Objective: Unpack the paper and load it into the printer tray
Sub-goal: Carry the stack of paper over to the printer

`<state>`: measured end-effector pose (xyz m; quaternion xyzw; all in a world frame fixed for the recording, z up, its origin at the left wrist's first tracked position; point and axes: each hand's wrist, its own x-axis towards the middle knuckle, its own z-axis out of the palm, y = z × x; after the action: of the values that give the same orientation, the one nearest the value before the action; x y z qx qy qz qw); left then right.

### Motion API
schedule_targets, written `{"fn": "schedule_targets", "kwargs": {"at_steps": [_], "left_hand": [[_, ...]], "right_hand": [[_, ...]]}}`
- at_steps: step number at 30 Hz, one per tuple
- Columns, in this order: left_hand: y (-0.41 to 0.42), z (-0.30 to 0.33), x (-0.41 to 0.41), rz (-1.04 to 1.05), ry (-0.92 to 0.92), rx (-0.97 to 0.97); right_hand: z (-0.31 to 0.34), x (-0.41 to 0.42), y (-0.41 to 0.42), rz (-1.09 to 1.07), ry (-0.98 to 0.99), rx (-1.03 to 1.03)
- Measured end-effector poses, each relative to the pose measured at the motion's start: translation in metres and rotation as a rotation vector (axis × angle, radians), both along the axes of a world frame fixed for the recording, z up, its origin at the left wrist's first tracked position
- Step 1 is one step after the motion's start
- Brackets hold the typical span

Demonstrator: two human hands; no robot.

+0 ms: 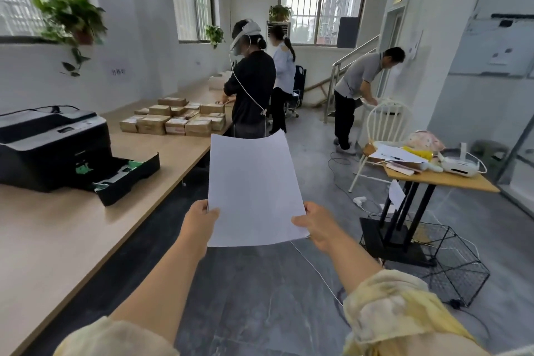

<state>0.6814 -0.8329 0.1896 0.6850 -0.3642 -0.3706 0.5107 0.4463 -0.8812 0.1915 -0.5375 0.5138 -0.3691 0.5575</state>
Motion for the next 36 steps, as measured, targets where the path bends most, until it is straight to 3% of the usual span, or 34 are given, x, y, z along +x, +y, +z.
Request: {"fn": "schedule_targets", "kwargs": {"at_steps": [16, 36], "left_hand": [[-0.137, 0.002, 0.076, 0.040, 0.036, -0.003], [-0.312, -0.002, 0.091, 0.311, 0.114, -0.033]], "right_hand": [[0.002, 0.073, -0.156, 0.071, -0.024, -0.012], [0.004, 0.118, -0.388, 0.316, 0.050, -0.038]]}}
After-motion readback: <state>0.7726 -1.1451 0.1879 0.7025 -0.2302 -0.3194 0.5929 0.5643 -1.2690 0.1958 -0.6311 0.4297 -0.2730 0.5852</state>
